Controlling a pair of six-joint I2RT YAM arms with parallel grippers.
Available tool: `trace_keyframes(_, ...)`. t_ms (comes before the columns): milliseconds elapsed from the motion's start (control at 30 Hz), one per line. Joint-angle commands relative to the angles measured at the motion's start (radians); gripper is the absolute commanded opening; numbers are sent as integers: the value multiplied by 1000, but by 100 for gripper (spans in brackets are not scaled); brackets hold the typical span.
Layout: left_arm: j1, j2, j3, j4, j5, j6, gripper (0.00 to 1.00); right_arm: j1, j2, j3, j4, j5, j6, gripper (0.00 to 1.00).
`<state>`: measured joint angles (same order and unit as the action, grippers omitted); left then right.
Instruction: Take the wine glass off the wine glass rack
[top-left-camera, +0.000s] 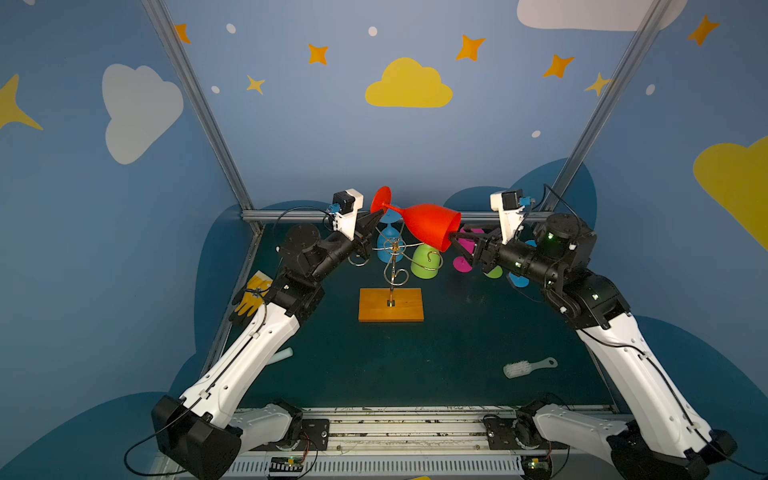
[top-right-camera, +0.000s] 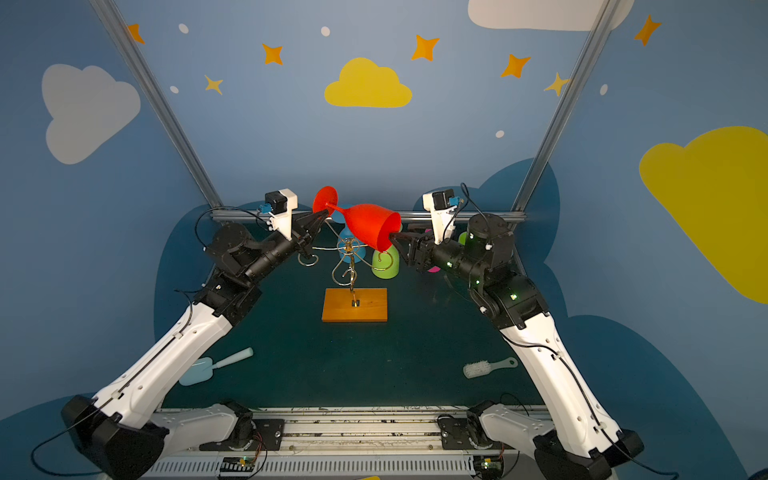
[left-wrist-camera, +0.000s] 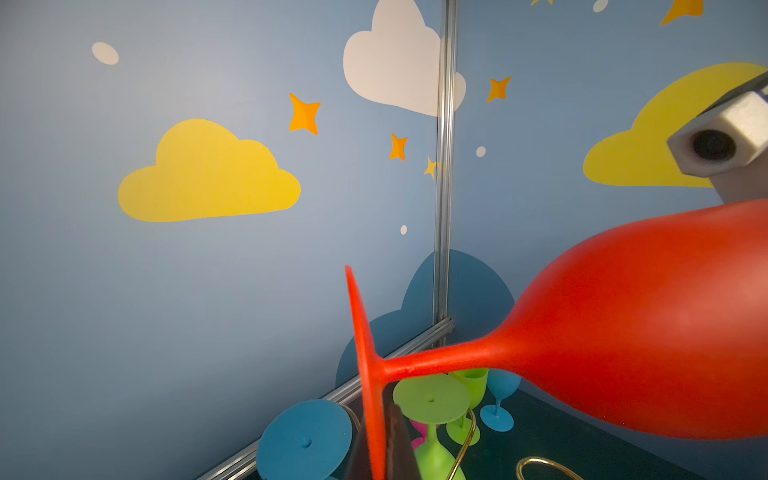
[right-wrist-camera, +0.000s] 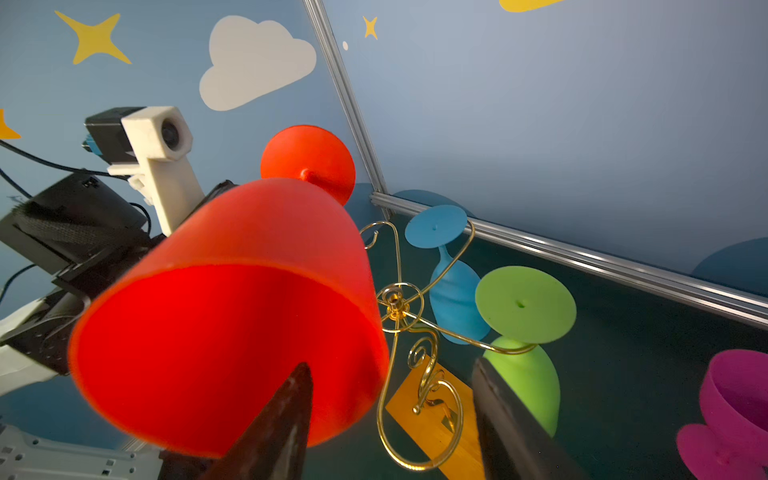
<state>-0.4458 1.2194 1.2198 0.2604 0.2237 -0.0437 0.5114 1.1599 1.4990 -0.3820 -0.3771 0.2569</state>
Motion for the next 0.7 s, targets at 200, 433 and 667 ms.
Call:
trace_keyframes(200, 3, 6, -11, 14, 72, -37, 3, -12, 61, 50, 84, -54, 32, 32)
trace_keyframes(433, 7, 6, -9, 20, 89, -43, 3, -18, 66, 58, 83, -74, 43, 0)
trace_keyframes(667, 10, -2, -16, 9, 33, -39, 55, -43, 5, 55, 34, 20, 33, 0)
